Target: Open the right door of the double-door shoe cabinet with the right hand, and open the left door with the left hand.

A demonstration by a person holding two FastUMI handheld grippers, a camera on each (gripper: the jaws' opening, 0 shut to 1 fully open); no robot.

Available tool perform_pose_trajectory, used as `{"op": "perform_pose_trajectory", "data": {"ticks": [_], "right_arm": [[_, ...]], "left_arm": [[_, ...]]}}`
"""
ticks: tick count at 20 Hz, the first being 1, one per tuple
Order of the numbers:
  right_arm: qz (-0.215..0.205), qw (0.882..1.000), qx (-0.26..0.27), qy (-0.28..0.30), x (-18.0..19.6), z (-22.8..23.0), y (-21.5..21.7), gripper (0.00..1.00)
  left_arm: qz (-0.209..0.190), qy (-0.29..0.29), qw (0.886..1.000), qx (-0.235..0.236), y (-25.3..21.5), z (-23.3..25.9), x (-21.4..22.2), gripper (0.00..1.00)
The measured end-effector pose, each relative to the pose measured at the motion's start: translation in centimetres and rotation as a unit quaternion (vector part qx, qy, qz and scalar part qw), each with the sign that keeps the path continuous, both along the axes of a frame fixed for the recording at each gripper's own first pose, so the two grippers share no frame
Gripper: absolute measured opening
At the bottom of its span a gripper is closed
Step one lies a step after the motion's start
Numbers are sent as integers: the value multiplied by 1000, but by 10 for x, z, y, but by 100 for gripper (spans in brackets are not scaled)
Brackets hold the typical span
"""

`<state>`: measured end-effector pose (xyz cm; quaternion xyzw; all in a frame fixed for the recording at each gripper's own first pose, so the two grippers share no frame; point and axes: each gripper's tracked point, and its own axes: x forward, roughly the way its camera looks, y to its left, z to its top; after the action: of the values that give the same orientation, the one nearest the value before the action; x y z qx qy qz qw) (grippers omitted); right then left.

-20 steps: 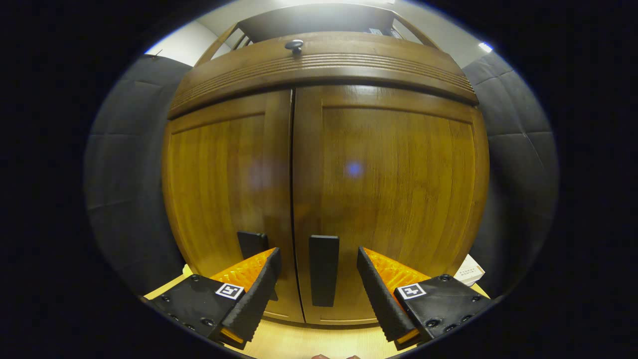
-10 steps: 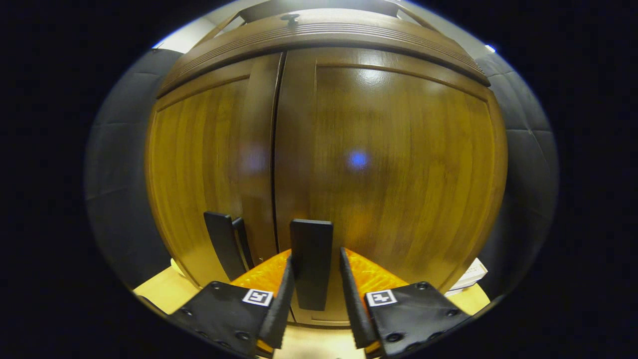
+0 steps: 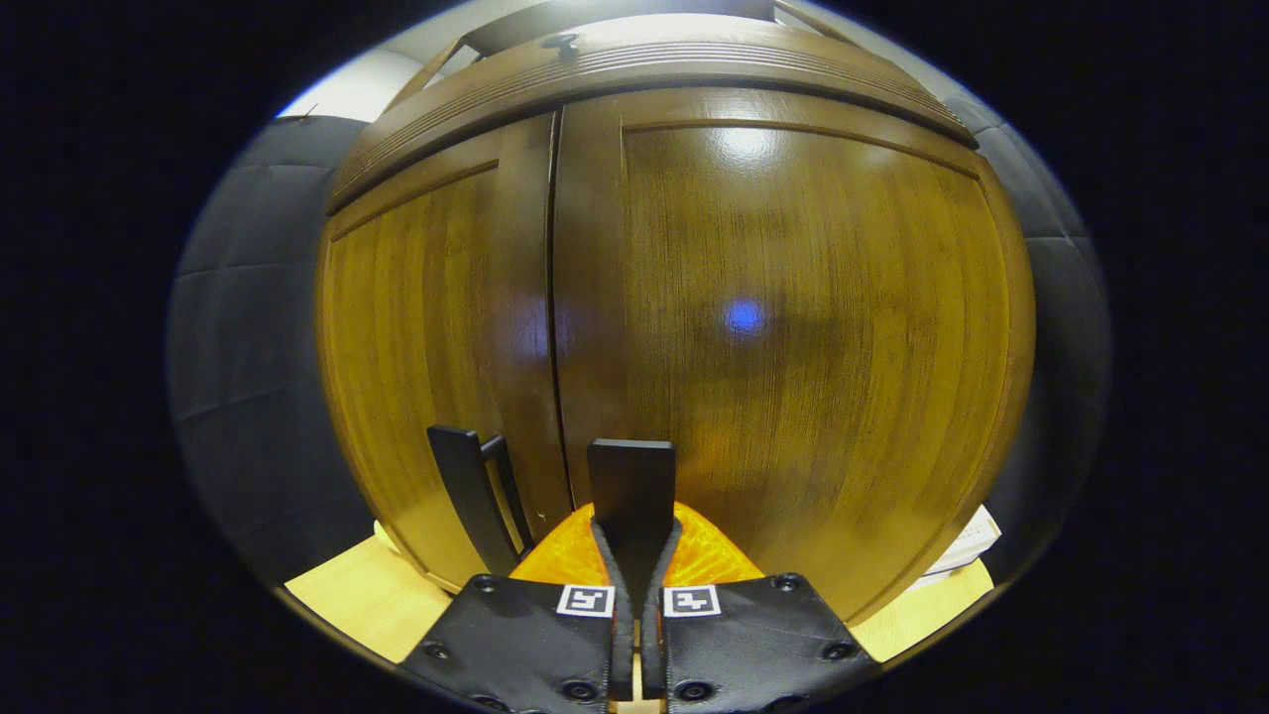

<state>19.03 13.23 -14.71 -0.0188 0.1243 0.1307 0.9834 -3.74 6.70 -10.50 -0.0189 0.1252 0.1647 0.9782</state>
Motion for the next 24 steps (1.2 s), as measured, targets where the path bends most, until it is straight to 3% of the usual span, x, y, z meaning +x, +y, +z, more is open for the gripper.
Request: {"op": "perform_pose_trajectory", "data": {"ticks": [1,3,6,11,24], "right_arm": [[-2,1000,-3,-3,0,2,0,1],[-11,1000,-7,-2,-4,5,0,7],[-12,1000,-11,5,-18,2,-1,1],[-6,1000,-12,10,-43,2,-8,4],[21,1000,3,16,-107,3,-36,1]], "left_arm": [[1,-2,1000,-2,1,0,0,95],[6,-1,1000,3,2,2,-1,95],[7,-9,1000,9,1,3,-1,95],[2,-25,1000,1,0,3,-2,95],[-48,-31,998,-16,-8,9,2,95]]}}
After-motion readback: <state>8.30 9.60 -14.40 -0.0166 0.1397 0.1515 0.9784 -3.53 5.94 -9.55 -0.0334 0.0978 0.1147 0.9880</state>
